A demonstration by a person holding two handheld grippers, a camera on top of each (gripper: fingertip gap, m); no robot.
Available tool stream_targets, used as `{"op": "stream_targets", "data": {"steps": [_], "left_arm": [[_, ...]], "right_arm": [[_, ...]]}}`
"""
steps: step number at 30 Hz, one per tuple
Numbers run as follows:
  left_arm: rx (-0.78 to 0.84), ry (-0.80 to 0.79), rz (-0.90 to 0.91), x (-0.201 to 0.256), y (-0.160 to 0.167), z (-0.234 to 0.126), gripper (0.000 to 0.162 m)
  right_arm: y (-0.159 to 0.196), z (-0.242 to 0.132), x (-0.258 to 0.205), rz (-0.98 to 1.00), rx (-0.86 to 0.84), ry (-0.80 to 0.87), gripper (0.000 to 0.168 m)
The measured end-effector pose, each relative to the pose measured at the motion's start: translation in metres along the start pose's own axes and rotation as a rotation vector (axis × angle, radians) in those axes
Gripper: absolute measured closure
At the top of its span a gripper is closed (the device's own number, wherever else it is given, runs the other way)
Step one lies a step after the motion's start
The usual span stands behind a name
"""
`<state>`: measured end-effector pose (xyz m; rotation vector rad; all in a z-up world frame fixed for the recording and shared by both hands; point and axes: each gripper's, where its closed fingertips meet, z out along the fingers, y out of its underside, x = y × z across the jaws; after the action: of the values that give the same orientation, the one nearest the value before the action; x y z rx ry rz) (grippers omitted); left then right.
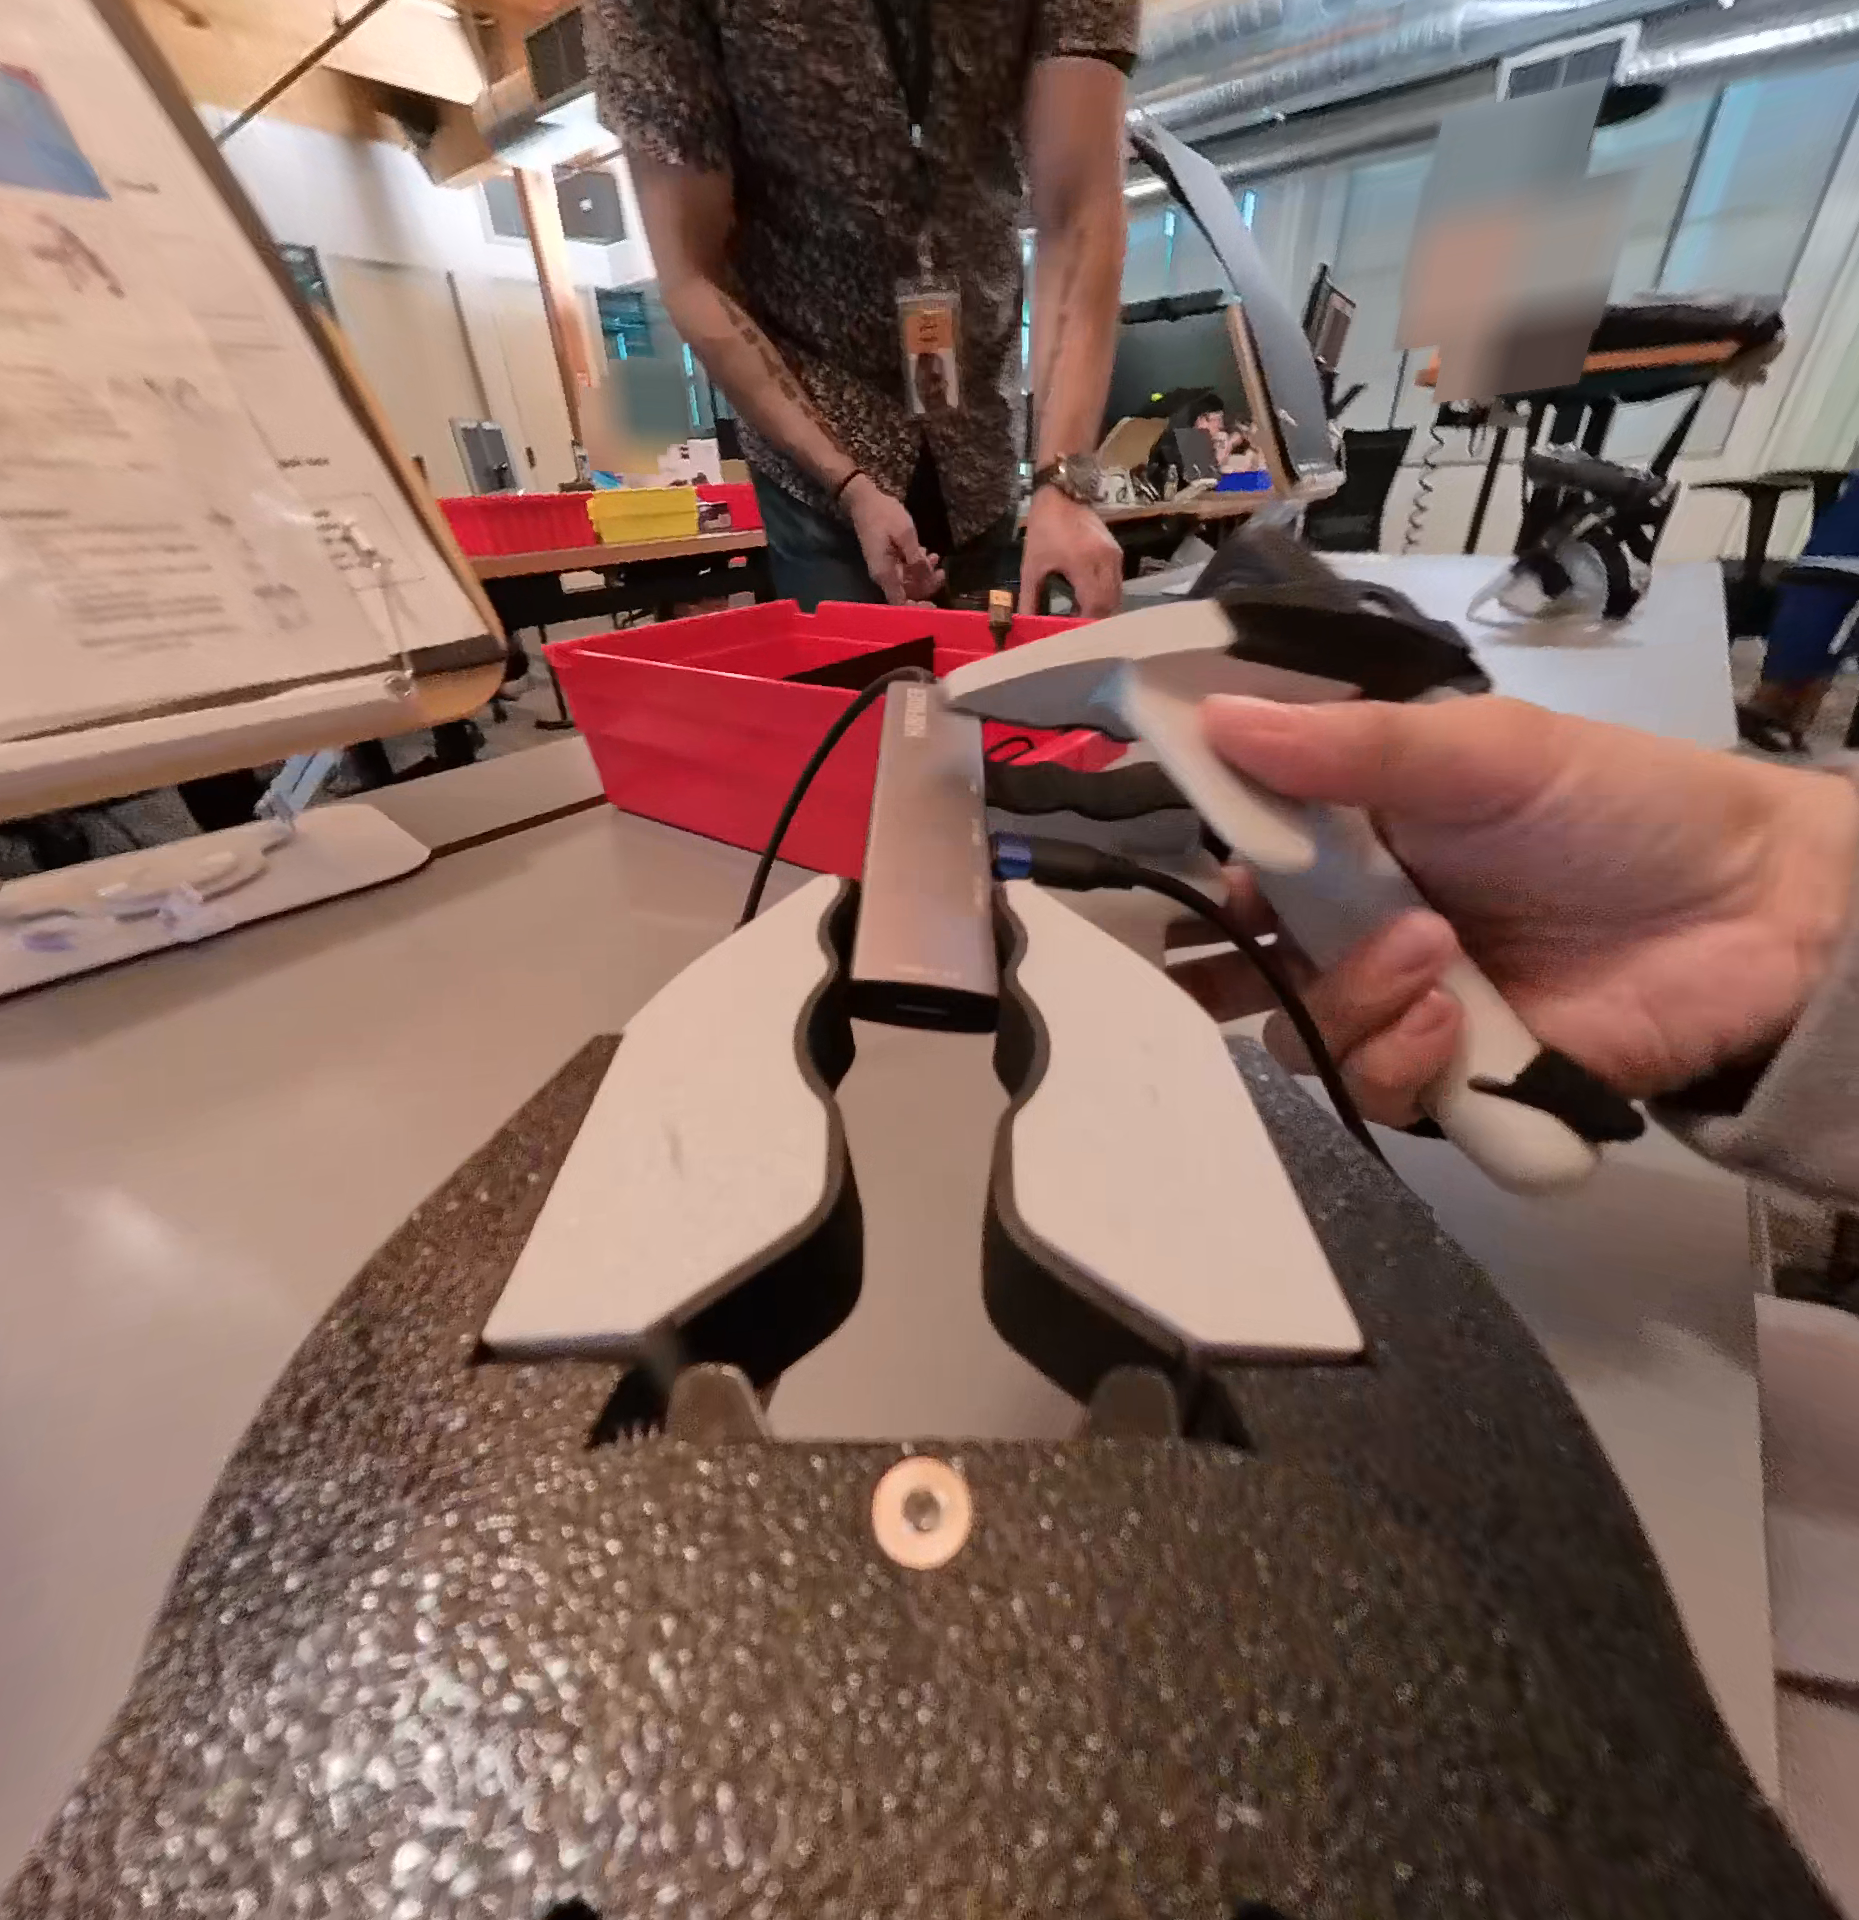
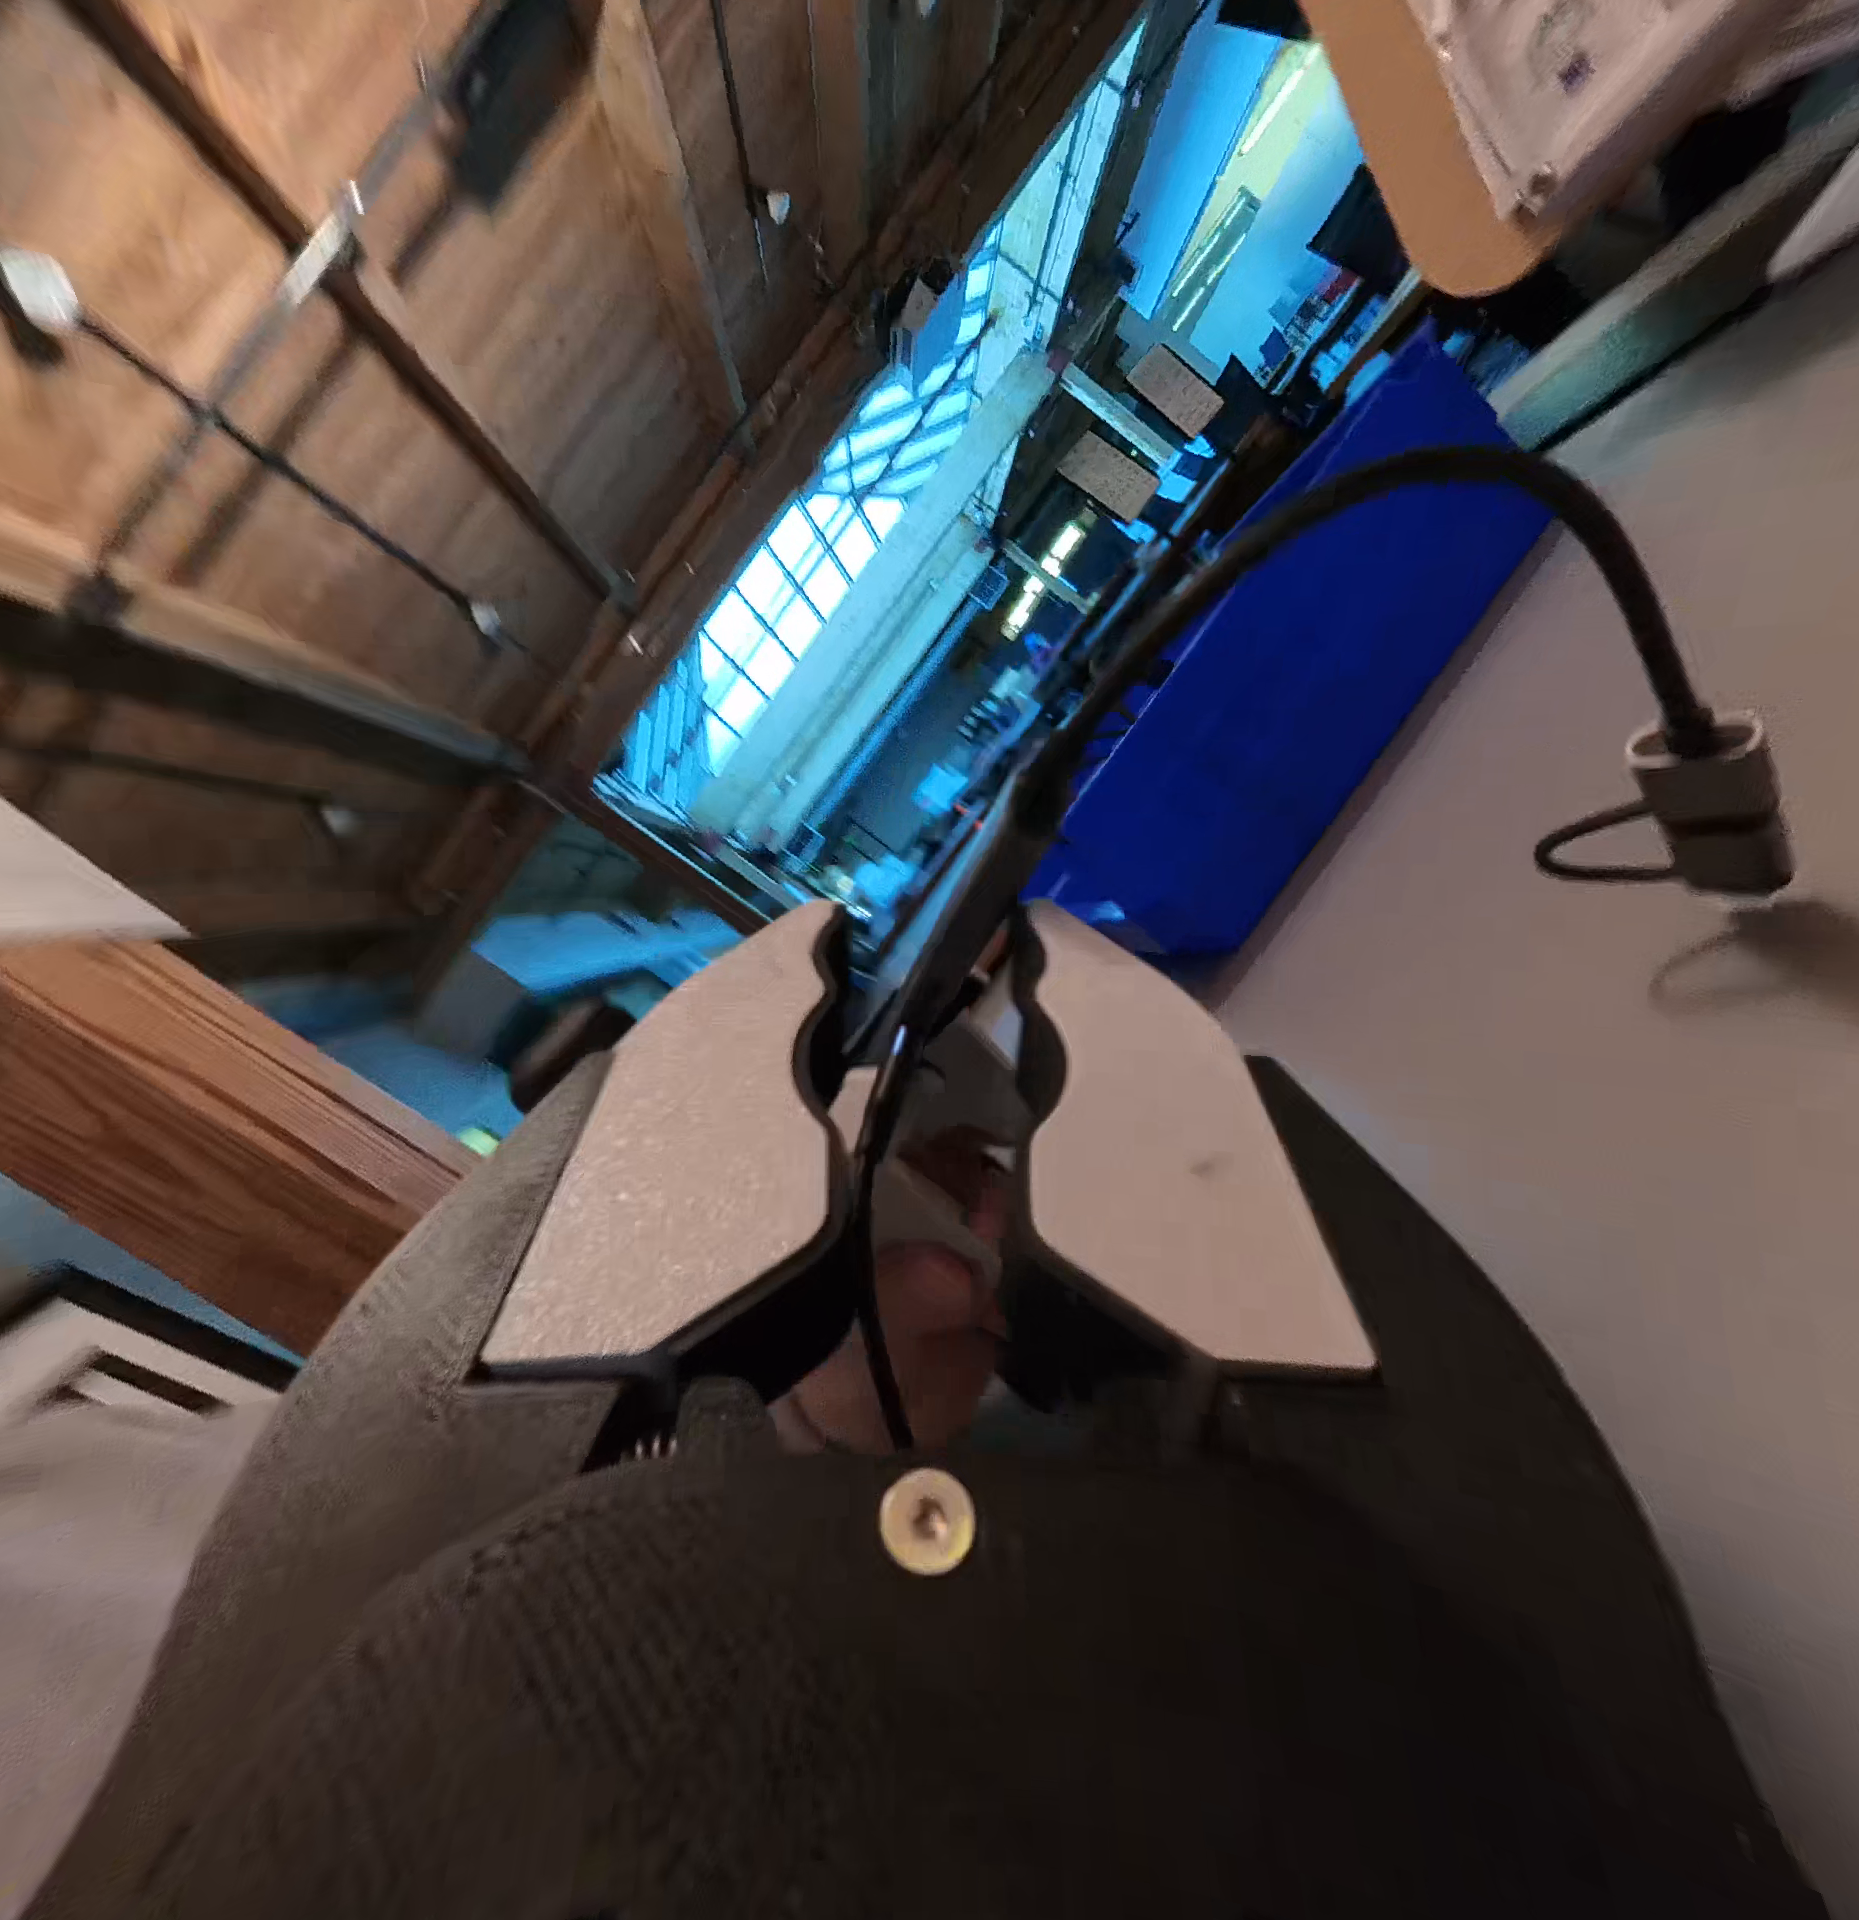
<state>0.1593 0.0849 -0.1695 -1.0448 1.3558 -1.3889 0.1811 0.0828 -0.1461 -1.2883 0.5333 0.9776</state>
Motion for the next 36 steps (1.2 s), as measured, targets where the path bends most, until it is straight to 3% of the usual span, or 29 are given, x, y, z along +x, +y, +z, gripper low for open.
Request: {"op": "stream_targets", "data": {"steps": [2,5,11,16,23,29,36], "left_arm": [[-0.002,-0.039,-0.019,-0.011,-0.003,-0.004,0.138],[-0.004,-0.092,-0.025,-0.026,-0.006,-0.009,0.138],[0.018,-0.086,-0.101,-0.030,-0.003,-0.011,0.139],[0.019,-0.088,-0.133,-0.030,0.001,-0.010,0.138],[0.005,-0.105,-0.135,-0.030,0.002,-0.009,0.138],[-0.013,-0.109,-0.134,-0.028,0.006,-0.007,0.138],[-0.069,-0.115,-0.219,-0.028,0.016,-0.007,0.138]], "right_arm": [[0.006,0.002,-0.005,-0.193,-0.080,0.050,0.117],[0.016,0.001,-0.008,-0.497,-0.186,0.156,0.108],[0.019,0.004,-0.006,-0.972,-0.187,0.321,0.121],[0.029,0.010,0.002,-1.050,-0.224,0.346,0.130],[0.032,0.016,0.004,-1.120,-0.212,0.352,0.157],[0.033,0.014,0.009,-1.165,-0.213,0.391,0.158],[0.036,0.011,0.016,-1.326,-0.290,0.576,0.158]]}}
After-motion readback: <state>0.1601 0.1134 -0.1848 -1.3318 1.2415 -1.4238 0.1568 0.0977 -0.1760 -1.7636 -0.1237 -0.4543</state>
